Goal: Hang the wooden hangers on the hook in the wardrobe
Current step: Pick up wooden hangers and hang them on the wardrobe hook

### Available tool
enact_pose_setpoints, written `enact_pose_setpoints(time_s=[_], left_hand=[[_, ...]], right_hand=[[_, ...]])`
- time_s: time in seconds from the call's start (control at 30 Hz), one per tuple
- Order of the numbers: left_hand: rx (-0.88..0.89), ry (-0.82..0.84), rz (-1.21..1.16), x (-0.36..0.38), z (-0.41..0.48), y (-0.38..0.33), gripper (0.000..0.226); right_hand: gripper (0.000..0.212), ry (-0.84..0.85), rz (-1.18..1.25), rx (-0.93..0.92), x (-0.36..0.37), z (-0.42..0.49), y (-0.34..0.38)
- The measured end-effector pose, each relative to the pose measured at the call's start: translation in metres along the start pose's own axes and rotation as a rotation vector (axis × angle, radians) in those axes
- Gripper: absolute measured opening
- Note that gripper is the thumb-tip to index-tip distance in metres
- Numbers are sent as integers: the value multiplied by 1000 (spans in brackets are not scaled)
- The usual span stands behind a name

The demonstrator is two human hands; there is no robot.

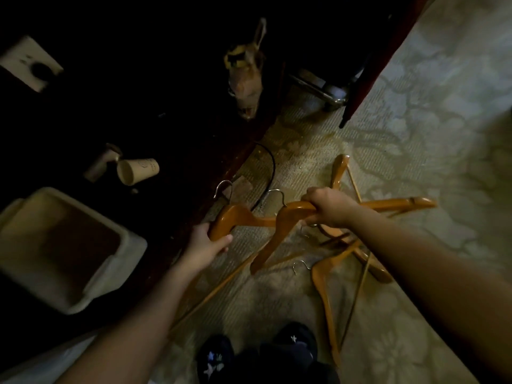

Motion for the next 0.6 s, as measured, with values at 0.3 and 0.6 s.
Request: enact_pose_setpoints(time_s=[0.3, 0.6], left_hand=[[-111, 104, -111, -45, -168, -54, 30], [-99, 155, -321, -104, -357, -128, 26]], right_hand=[[25, 164, 411, 248, -64, -164, 31], [31, 267, 973, 343, -138, -339, 115]])
Point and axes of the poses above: each hand's wrist, its own z-axis towards the middle knuckle, its own x-axis out of the palm, y = z × x, the point moved 4 cm from there along z, towards the middle knuckle, and after that the axes turned 8 degrees about y, right-handed, at the moved point
